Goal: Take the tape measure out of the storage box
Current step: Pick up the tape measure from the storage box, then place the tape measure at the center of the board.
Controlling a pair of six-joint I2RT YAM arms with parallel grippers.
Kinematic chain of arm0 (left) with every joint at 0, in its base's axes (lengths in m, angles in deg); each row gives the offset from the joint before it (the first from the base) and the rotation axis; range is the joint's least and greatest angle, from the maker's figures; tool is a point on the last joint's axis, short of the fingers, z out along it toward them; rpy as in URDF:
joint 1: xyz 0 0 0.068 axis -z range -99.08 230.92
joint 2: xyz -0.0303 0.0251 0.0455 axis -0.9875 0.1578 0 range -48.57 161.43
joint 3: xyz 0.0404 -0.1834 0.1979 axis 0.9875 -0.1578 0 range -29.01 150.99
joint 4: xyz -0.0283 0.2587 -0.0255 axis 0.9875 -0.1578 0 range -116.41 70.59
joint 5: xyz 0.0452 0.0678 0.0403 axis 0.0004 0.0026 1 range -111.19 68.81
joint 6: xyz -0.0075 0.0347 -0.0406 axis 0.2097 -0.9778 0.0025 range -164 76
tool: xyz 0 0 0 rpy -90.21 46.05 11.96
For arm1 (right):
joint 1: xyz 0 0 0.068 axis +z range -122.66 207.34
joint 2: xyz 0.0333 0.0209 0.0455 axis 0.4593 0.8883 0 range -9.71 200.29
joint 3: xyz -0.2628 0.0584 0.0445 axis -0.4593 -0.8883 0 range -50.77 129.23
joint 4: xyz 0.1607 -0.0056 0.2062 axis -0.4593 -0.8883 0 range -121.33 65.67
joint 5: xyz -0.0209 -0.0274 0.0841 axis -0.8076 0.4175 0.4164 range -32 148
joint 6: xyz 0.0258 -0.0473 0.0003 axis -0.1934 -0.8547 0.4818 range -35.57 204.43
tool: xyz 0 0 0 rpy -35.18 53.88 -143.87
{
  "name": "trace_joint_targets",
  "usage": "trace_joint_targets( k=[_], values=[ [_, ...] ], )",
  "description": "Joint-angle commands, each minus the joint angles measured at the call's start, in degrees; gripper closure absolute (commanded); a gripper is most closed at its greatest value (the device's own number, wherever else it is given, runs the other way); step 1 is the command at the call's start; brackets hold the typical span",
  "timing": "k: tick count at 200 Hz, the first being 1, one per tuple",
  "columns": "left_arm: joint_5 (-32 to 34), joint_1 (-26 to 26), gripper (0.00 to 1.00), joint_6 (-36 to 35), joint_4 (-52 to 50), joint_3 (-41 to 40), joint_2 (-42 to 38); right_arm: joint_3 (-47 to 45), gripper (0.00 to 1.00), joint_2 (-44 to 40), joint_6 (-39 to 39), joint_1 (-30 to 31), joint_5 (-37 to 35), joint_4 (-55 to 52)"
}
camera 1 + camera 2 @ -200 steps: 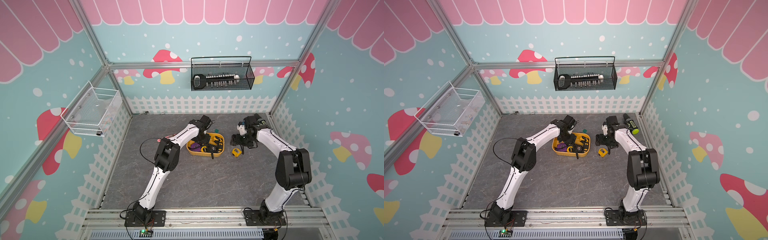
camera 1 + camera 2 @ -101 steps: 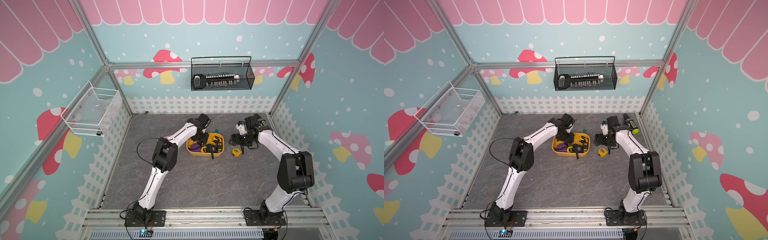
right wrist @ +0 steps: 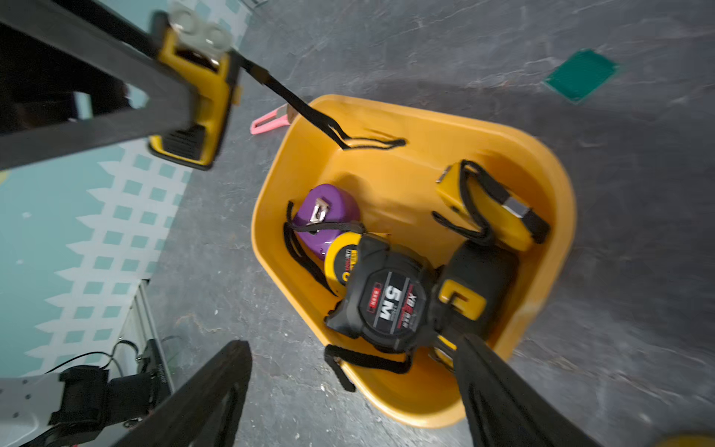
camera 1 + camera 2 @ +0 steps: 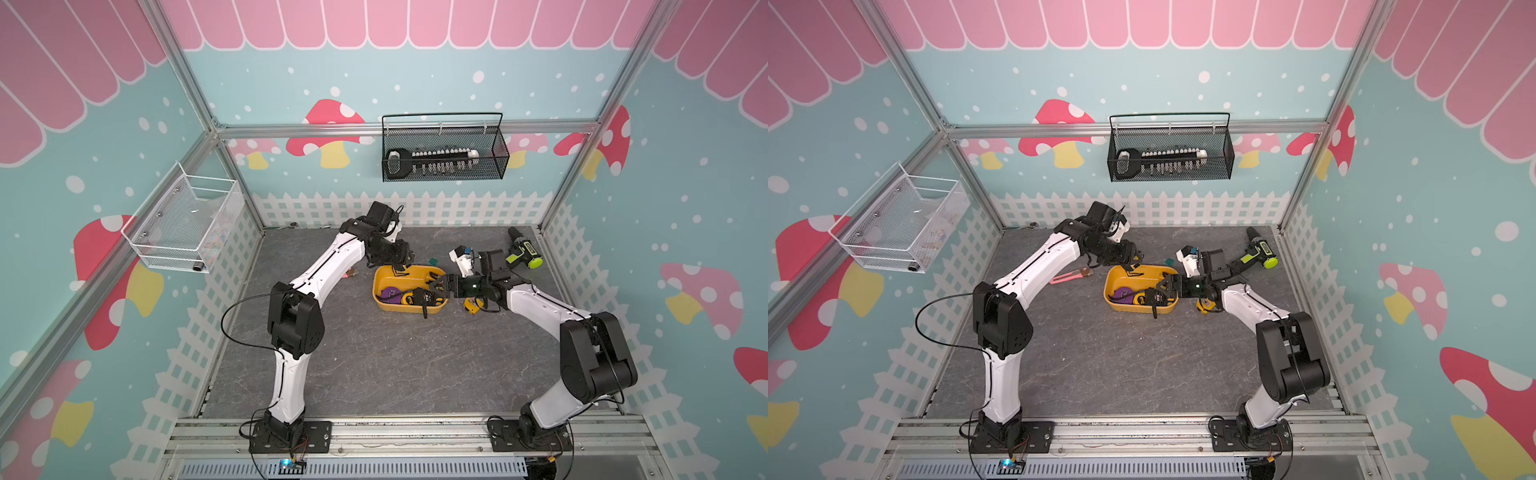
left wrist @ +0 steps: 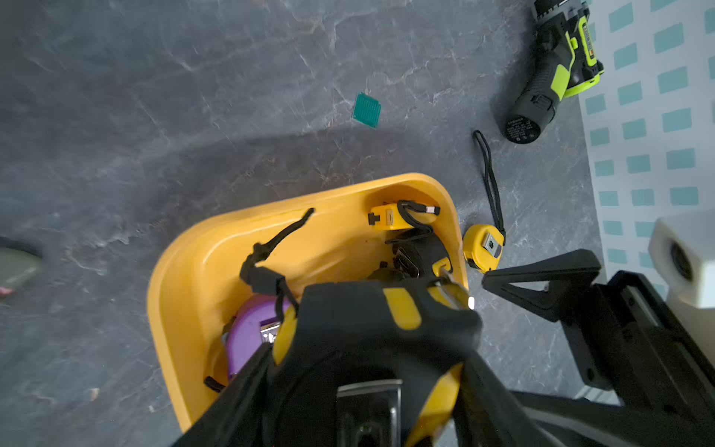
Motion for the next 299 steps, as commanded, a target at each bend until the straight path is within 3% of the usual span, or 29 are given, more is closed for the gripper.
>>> trace_joint_targets(
  k=[1,68,120,187,200,220,251,279,299],
  values=[
    [-7.28,-0.6,0.58,5.72,3.92,-2.09,-1.23,-1.36,0.13,0.65,8.68,3.27,3.27,19.18],
    [-11.36,-0.12,0.58,13.26,9.66,-6.33,-4.61,-3.05,0.28,8.08,19.51,9.41,-5.35,41.03],
    [-12.6,0.1,0.57,16.02,12.17,-10.37,-7.1,-1.57,0.44,11.71,22.26,10.44,-11.42,46.69],
    [-13.74,0.54,0.55,15.82,12.92,-11.71,-7.41,-2.1,0.78,14.67,27.27,10.51,-13.42,54.32],
    [-13.45,0.54,0.48,15.26,12.89,-11.96,-7.48,-2.56,0.81,14.01,26.97,10.53,-13.43,54.47],
    [-10.99,0.37,0.26,13.96,12.8,-11.99,-8.14,-3.48,0.84,12.34,26.36,10.21,-12.93,52.34],
    [-1.31,0.5,0.02,7.95,9.03,-8.37,-9.76,-8.88,0.86,6.63,25.98,6.52,-11.98,49.44],
    [7.02,1.39,0.01,1.48,3.45,-4.56,-9.13,-13.38,0.87,-4.25,22.35,-2.22,-10.45,37.5],
    [10.98,3.04,0.01,-3.38,0.25,-2.59,-7.23,-11.45,0.88,-12.55,13.54,-7.81,-9.99,19.79]
  ],
)
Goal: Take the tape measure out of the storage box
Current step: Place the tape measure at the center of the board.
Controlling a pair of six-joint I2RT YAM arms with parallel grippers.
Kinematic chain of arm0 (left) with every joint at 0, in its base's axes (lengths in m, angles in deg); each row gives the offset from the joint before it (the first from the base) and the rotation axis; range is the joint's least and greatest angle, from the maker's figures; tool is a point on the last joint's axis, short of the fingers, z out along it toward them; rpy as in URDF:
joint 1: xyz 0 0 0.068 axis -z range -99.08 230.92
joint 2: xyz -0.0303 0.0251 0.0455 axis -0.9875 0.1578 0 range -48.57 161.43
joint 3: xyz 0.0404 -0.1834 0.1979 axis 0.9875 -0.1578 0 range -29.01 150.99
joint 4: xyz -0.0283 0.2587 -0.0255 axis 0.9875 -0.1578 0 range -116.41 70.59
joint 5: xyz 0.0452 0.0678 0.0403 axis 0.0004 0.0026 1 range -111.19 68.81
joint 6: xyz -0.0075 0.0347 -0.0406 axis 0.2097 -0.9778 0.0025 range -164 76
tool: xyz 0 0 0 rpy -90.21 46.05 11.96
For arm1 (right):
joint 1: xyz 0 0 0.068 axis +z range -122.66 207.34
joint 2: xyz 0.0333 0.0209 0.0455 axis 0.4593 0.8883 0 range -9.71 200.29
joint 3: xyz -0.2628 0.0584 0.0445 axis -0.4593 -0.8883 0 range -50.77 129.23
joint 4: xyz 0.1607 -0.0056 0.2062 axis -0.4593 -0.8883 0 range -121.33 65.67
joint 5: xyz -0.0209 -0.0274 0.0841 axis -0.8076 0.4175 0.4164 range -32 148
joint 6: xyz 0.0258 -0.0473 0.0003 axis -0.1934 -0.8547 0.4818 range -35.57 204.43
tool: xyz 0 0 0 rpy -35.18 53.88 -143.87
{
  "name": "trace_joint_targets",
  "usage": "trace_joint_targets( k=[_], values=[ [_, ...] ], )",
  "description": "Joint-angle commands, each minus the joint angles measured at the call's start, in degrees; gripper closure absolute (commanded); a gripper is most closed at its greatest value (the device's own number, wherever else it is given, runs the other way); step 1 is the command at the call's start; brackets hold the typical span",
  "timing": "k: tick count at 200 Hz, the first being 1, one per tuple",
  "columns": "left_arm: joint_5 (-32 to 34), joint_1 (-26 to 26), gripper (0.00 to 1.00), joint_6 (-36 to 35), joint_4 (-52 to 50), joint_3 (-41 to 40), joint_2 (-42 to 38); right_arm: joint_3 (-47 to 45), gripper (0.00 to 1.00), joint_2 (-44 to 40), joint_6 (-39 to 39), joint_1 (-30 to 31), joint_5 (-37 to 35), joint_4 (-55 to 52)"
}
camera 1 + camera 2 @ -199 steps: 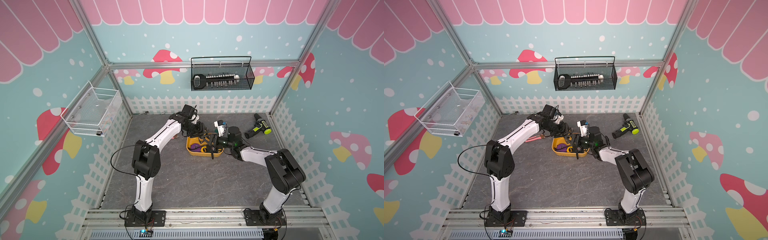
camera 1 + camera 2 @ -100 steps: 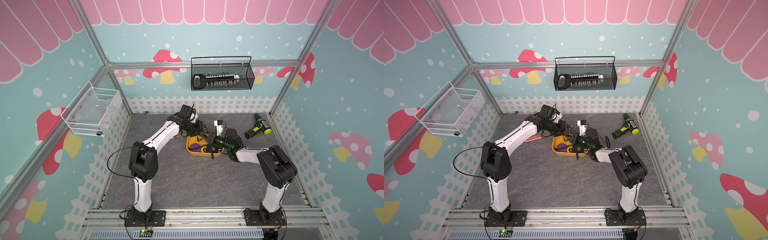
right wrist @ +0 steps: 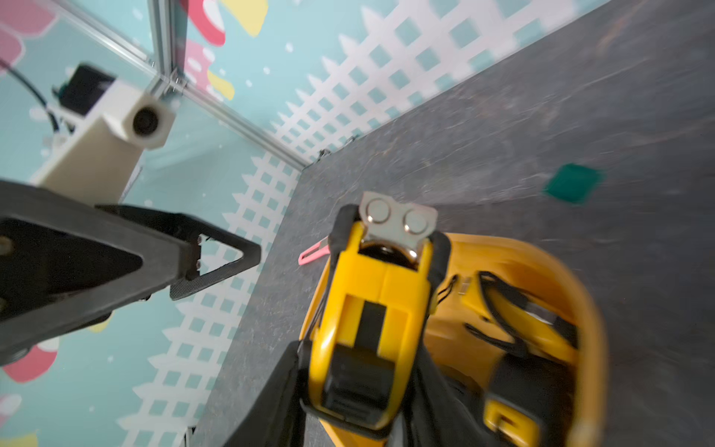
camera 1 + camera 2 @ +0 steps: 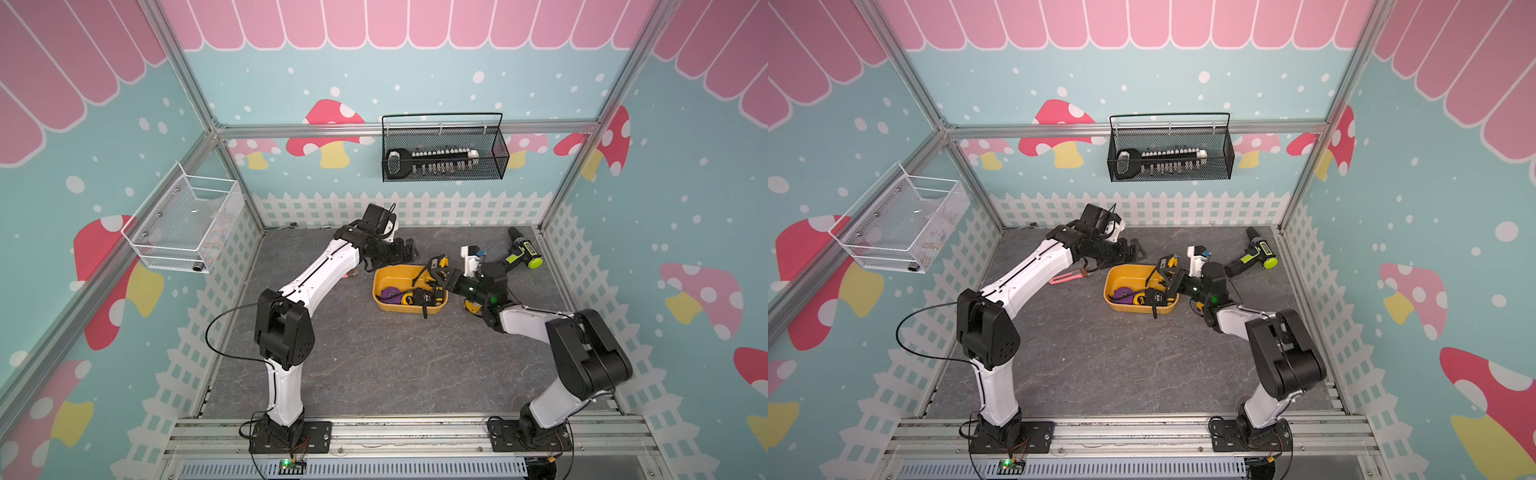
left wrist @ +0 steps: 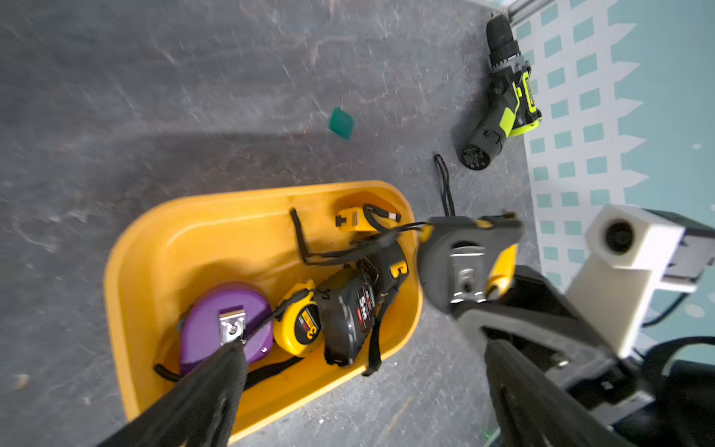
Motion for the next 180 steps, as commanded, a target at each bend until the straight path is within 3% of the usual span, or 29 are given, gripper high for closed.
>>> trace_joint_targets(
  k=[1,21,54,180],
  values=[
    [8.32,1.71,0.01,-8.44,-6.26,2.88,0.08,2.51,0.88,-9.64,-10.07,-4.98,0.32,-17.33],
    [12.08,4.4,0.01,-12.86,-9.07,4.0,2.52,7.43,0.88,-12.6,-19.39,-8.8,-0.3,-33.98],
    [15.37,7.52,0.01,-15.79,-12.59,5.35,7.18,9.77,0.88,-8.69,-23.31,-13.57,2.05,-42.96],
    [15.96,11.05,0.01,-17.32,-15.07,13.35,18.54,15.01,0.79,9.97,-22.9,-13.59,4.75,-43.28]
  ],
)
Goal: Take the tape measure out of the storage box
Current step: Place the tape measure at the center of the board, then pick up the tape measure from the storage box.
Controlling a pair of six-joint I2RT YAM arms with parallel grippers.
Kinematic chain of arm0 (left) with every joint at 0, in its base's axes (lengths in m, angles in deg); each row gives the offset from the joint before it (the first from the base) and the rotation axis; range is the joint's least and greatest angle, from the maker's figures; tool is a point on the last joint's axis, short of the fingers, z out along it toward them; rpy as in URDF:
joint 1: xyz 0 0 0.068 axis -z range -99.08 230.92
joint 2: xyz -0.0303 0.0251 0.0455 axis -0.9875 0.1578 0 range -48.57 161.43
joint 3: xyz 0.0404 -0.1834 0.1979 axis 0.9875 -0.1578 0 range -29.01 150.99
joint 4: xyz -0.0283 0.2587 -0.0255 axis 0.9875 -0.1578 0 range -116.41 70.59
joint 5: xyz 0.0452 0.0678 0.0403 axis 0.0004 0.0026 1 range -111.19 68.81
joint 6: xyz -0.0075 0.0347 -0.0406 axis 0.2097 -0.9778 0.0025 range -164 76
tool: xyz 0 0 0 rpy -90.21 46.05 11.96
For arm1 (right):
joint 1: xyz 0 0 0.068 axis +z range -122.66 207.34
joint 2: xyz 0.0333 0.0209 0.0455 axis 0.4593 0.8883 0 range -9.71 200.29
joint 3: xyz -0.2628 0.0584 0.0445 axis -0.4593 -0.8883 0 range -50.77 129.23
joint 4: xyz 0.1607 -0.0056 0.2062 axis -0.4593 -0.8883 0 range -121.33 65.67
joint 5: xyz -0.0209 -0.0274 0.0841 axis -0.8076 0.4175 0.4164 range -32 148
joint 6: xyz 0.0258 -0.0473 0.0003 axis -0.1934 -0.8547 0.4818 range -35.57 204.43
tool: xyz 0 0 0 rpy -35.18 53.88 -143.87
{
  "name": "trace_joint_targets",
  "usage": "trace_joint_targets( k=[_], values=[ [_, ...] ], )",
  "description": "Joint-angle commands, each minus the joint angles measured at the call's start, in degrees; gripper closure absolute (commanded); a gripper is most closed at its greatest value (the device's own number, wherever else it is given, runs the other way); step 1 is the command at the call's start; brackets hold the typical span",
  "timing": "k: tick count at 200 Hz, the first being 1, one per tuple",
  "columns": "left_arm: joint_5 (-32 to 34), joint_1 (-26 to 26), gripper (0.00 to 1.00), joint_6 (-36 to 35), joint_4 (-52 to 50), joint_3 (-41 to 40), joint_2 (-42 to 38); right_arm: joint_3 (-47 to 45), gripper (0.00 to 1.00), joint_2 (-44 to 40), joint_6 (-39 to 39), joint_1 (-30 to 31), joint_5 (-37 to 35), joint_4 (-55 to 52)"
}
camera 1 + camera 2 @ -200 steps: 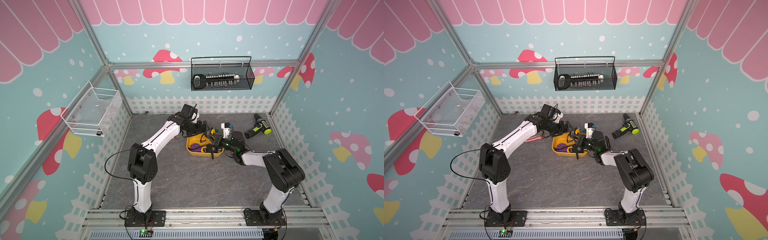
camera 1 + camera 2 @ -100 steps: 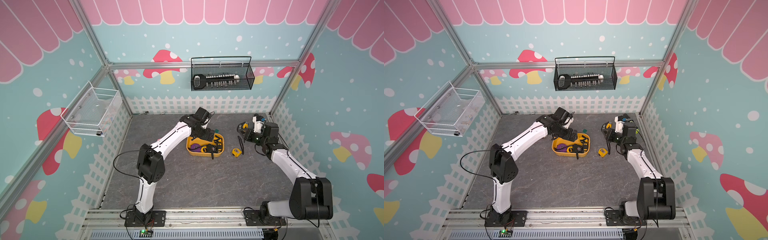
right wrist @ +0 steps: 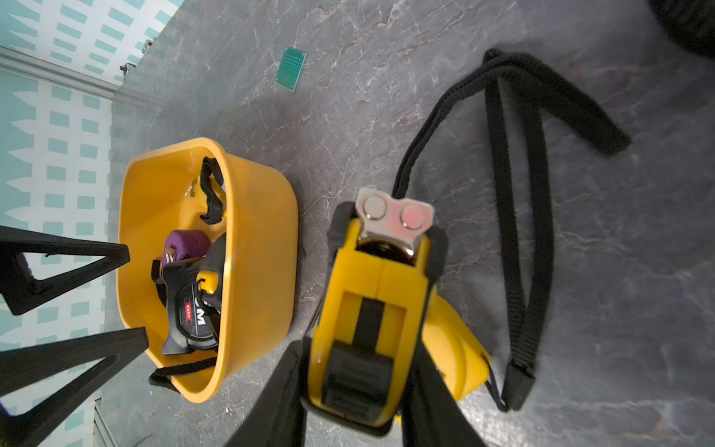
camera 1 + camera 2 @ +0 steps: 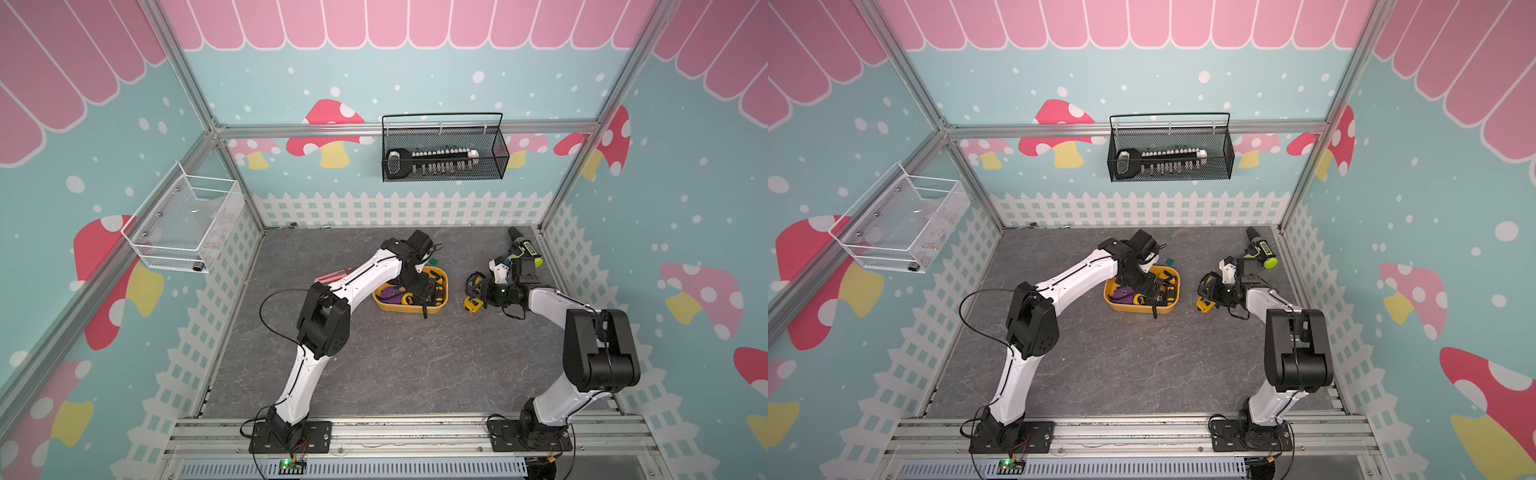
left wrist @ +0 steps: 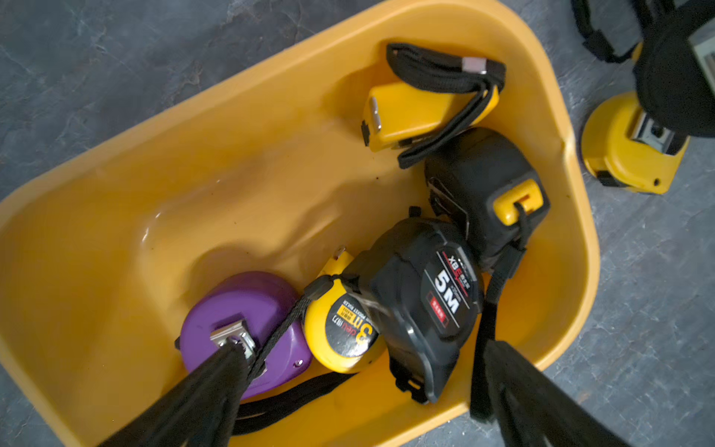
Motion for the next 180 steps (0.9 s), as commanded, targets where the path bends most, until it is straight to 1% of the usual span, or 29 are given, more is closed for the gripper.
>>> trace_joint_targets(
  k=[1,32,48,53,56,58,60,61,64,79,89,98,117,138,159,180],
  values=[
    [0.15,0.19,0.01,-0.9,-1.19,2.84,2.04,3.05,0.79,2.8,-0.18,0.57,1.01,1.11],
    [-0.81,0.19,0.01,-0.73,-1.44,3.71,3.43,6.52,0.78,6.32,-0.11,0.91,1.06,0.61],
    [-2.13,0.23,0.01,-0.72,-1.52,4.01,4.05,8.24,0.73,8.02,-0.27,0.93,0.78,-0.61],
    [-2.68,0.25,0.01,-0.68,-1.72,4.11,4.25,8.71,0.7,8.47,-0.45,0.93,0.67,-1.31],
    [-2.97,0.22,0.01,-0.72,-1.75,4.08,4.34,9.16,0.65,8.76,-0.6,0.93,0.45,-2.0],
    [-3.23,0.2,0.01,-0.79,-1.77,4.14,4.4,9.27,0.65,8.83,-0.66,0.93,0.41,-2.14],
    [-3.49,0.19,0.01,-0.83,-1.73,4.15,4.48,9.48,0.59,8.89,-0.83,0.93,0.17,-2.67],
    [-3.59,0.19,0.01,-0.84,-1.71,4.15,4.51,9.48,0.59,8.89,-0.83,0.93,0.17,-2.67],
    [-3.93,0.19,0.01,-0.82,-1.76,4.13,4.6,9.71,0.54,8.98,-1.11,0.93,-0.31,-3.47],
    [-5.96,0.19,0.02,-0.8,-1.82,4.15,5.25,9.83,0.37,7.87,-2.09,0.93,-2.69,-5.61],
    [-7.5,0.11,0.02,-0.74,-1.85,4.37,5.8,9.4,0.31,6.26,-2.95,0.93,-4.36,-6.52],
    [-8.77,0.04,0.02,-0.55,-1.79,4.72,6.47,9.03,0.27,4.73,-3.73,0.93,-5.67,-7.48],
    [-10.93,-0.19,0.02,-0.35,-1.83,5.52,7.95,8.4,0.23,0.99,-5.1,0.93,-7.84,-9.33],
    [-13.86,-0.85,0.03,0.14,-1.92,6.63,9.42,6.87,0.22,-3.19,-5.79,0.93,-9.19,-9.52],
    [-16.06,-1.37,0.08,0.42,-1.86,7.24,10.31,5.99,0.21,-5.85,-6.12,0.93,-9.41,-10.22],
    [-17.08,-1.59,0.15,0.0,-1.87,6.69,10.44,5.55,0.21,-7.06,-6.48,0.93,-9.38,-10.68]
  ],
)
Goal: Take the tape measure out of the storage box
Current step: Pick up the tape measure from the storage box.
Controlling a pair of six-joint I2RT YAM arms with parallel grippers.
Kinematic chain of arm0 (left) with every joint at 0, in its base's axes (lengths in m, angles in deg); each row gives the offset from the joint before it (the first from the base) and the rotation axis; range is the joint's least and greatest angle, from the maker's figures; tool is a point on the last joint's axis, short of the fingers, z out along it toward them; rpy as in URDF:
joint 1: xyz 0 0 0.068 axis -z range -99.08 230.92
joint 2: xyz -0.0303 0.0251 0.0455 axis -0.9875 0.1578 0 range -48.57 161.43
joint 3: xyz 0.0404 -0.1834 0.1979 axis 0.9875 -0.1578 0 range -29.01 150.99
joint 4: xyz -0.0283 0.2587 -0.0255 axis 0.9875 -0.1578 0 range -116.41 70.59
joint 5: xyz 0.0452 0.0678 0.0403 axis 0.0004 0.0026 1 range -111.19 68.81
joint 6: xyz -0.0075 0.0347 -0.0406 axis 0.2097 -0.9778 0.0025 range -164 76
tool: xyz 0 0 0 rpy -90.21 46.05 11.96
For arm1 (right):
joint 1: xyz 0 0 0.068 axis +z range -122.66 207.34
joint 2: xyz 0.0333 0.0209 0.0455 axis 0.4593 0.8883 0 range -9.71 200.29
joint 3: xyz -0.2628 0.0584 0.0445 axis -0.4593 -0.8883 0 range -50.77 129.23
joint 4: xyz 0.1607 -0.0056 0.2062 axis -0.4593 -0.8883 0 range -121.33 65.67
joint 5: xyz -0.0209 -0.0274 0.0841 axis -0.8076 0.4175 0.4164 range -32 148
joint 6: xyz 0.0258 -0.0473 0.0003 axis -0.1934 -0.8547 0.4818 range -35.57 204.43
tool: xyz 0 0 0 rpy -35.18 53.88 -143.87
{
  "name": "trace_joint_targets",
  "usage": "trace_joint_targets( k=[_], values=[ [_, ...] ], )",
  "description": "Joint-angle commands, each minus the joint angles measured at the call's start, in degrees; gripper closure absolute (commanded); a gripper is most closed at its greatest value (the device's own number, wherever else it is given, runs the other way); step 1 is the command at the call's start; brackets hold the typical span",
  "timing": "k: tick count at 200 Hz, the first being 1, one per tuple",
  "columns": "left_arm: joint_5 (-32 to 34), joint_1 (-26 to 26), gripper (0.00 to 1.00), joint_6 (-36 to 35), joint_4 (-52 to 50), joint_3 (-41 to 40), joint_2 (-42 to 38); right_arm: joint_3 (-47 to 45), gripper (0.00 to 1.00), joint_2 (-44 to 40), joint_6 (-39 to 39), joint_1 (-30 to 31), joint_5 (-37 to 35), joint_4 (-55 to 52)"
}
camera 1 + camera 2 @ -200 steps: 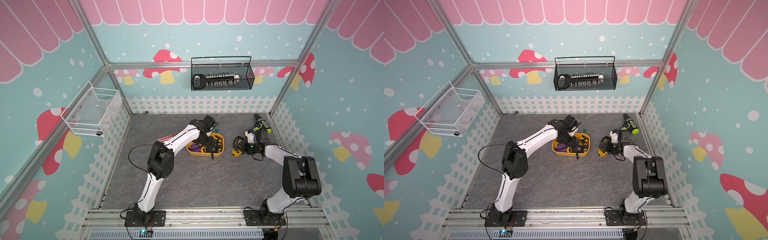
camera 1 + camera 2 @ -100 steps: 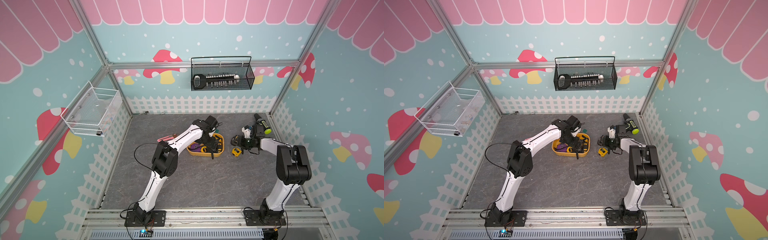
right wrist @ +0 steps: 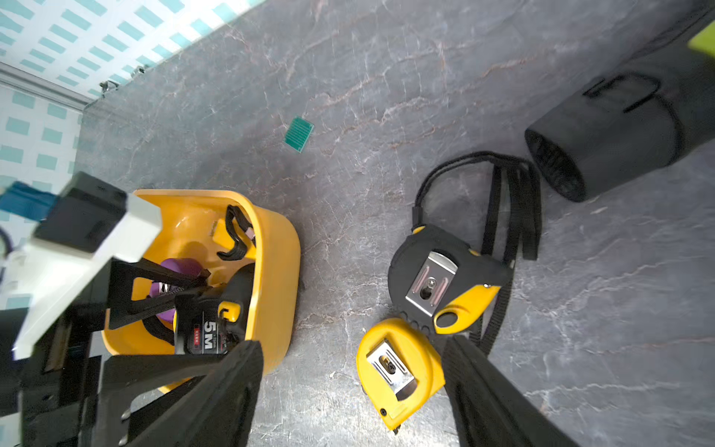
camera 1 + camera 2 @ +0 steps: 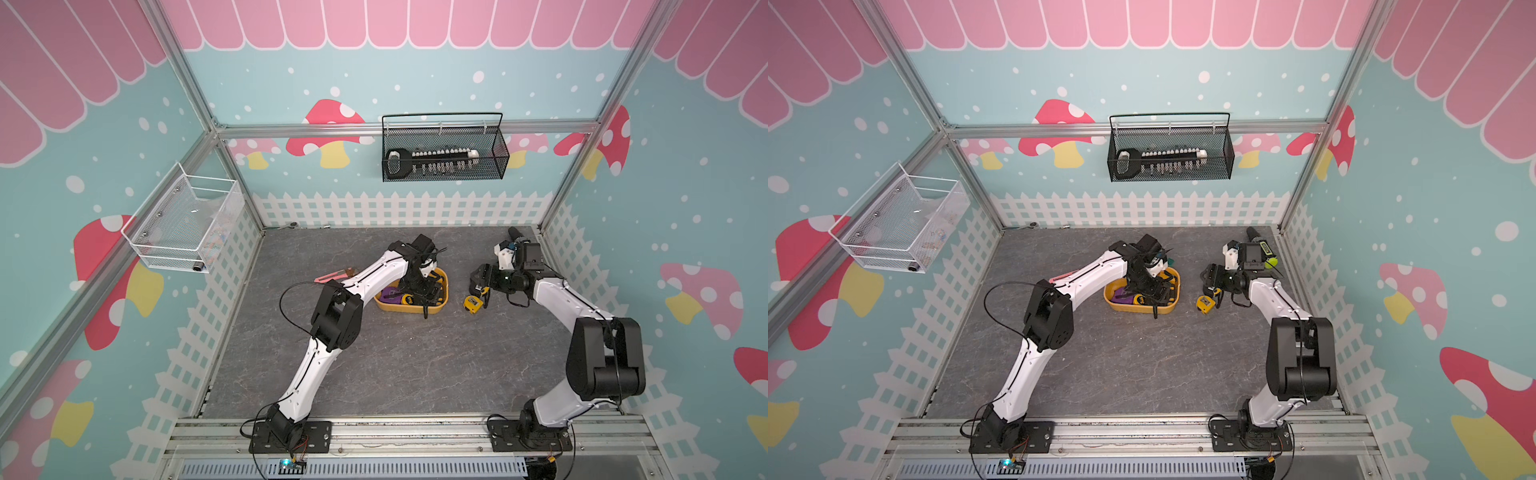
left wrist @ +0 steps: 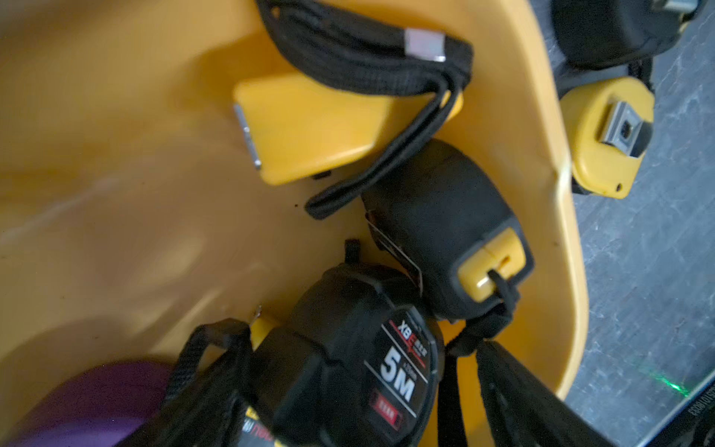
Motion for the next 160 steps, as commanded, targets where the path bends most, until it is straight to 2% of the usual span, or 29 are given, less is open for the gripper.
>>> trace_joint_targets(
  k=[1,79,122,160],
  values=[
    [-4.1,-0.53,0.16,-0.09,-1.1,0.47,1.6,-1.49,0.21,-1.25,-1.49,0.32,-1.18,-2.4],
    [-4.66,-1.55,0.62,-0.17,-0.94,-1.2,0.85,-1.11,0.21,-3.38,-1.48,0.32,0.79,-3.32],
    [-5.92,-4.34,0.7,2.75,1.73,-2.83,-5.82,-3.26,0.19,-5.66,-4.79,2.91,10.95,0.2],
    [-6.91,-6.34,0.75,3.84,2.56,-4.87,-11.31,-5.83,0.13,-5.26,-5.46,9.05,12.46,5.82]
  ],
)
